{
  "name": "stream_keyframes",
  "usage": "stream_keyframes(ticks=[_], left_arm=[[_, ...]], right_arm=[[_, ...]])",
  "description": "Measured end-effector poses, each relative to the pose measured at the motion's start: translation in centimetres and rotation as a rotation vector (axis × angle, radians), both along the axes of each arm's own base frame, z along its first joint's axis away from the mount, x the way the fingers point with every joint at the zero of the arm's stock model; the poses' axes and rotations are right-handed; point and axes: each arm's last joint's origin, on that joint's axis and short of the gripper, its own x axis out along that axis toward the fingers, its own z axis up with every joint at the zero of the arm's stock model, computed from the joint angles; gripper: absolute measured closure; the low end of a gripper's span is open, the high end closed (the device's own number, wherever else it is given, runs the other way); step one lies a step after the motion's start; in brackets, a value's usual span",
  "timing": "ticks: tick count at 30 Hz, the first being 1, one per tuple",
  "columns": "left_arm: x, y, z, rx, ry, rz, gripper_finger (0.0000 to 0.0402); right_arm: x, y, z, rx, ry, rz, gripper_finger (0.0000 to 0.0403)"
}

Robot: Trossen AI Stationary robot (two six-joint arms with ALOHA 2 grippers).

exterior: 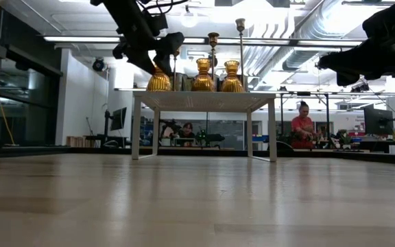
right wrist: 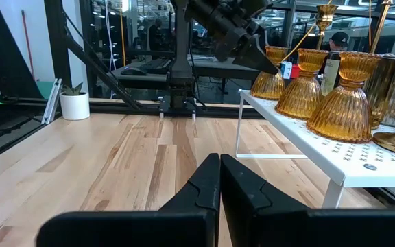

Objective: Pick & Place candle stick holders
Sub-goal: Put the yellow candle holder aligned with the other yellow candle holders on the shelf

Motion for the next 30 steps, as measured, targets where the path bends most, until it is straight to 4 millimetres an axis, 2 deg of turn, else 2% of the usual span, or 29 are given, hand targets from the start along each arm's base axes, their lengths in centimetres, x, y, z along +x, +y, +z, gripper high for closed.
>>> stream_keyframes(ticks=[25,30], left_arm=[[-0.19,-0.28,0.71,0.023,-0.021,-0.007,0.0194],[-0.20,-0.25,0.72,0.027,-0.020,-0.003,0.0162]], right_arm=[[0.00,0.00,-0.01,0.000,0.000,0.000,0.0399],[0.00,0.00,0.00,0.000,0.000,0.000,0.0399]])
